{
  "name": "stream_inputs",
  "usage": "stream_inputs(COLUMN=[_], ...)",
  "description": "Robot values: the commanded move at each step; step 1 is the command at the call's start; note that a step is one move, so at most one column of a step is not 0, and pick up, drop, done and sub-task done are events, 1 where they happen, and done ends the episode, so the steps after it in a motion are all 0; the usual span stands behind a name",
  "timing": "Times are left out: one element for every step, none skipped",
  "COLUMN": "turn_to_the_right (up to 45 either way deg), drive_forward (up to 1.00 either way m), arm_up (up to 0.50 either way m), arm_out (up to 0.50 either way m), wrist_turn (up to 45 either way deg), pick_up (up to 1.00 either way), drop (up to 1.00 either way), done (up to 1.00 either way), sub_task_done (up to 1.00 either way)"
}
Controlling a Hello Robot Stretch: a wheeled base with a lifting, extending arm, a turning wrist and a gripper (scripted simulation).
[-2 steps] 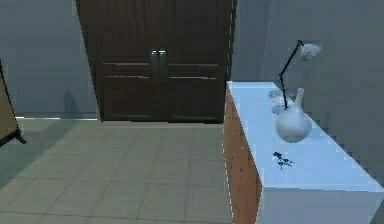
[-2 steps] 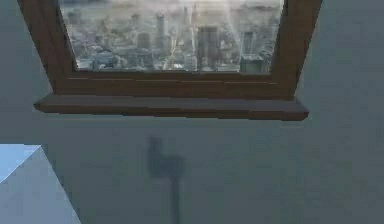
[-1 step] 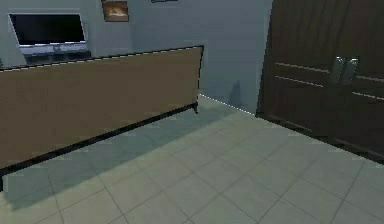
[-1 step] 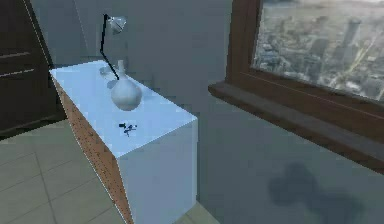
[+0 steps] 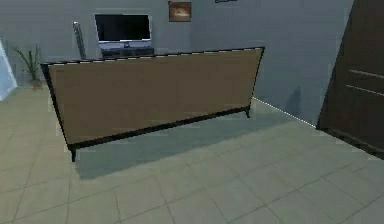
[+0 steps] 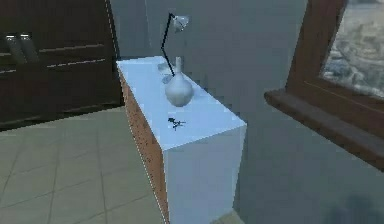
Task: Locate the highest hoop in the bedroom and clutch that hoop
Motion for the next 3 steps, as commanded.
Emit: stream_inputs(turn_to_the_right=[-3.0,45.0,36.0], drive_forward=[0.0,0.0,0.0], arm_up=[0.0,0.0,0.0], arm_out=[0.0,0.0,0.0], wrist_turn=[0.0,0.0,0.0], pick_up=[0.0,0.0,0.0], drop=[0.0,0.0,0.0], done=[0.0,0.0,0.0], sub_task_done=[0.0,0.0,0.0])
